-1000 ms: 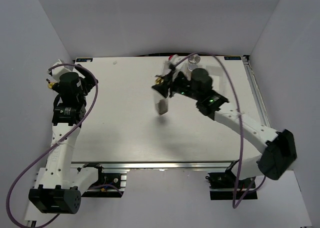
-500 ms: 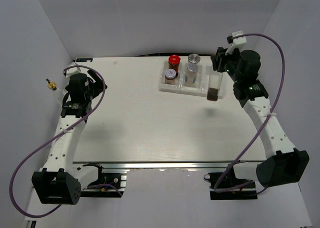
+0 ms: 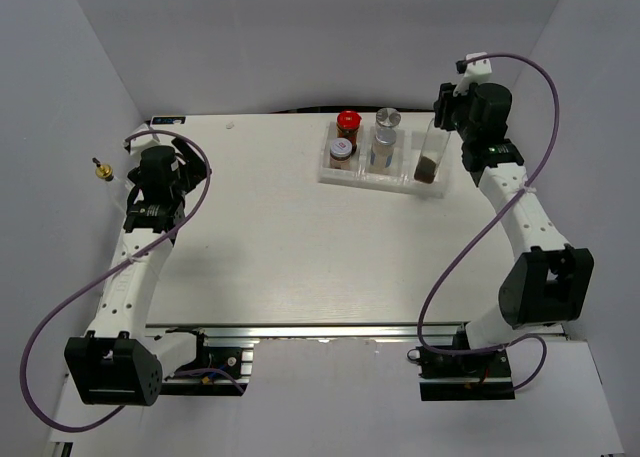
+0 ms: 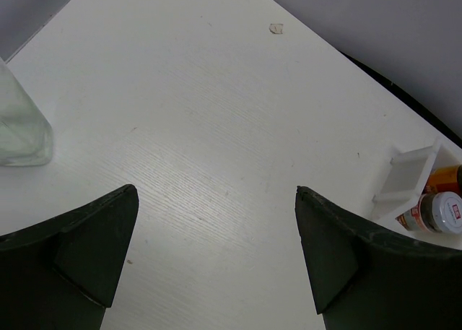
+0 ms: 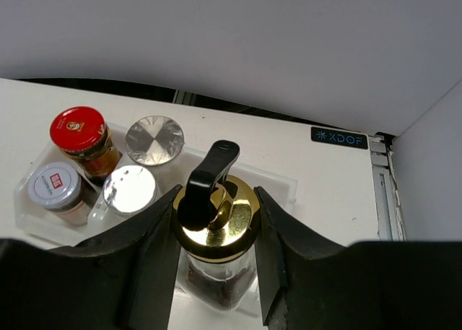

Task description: Organize the condiment bottles

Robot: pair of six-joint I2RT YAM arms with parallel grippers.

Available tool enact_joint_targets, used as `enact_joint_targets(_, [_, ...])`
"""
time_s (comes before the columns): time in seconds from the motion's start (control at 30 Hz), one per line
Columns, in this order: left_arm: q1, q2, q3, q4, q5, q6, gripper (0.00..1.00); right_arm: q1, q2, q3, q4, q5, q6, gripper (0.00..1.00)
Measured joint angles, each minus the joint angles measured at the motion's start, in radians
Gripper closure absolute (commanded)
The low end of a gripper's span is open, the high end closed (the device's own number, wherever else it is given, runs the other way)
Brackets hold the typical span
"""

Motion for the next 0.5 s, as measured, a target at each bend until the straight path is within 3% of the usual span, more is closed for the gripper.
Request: enact_joint_targets(0.5, [0.0, 0.014, 0.0, 0.005, -0.045, 0.007, 0.02, -0.05, 0.254, 0.119, 0.166, -0.153, -0.043, 1.0])
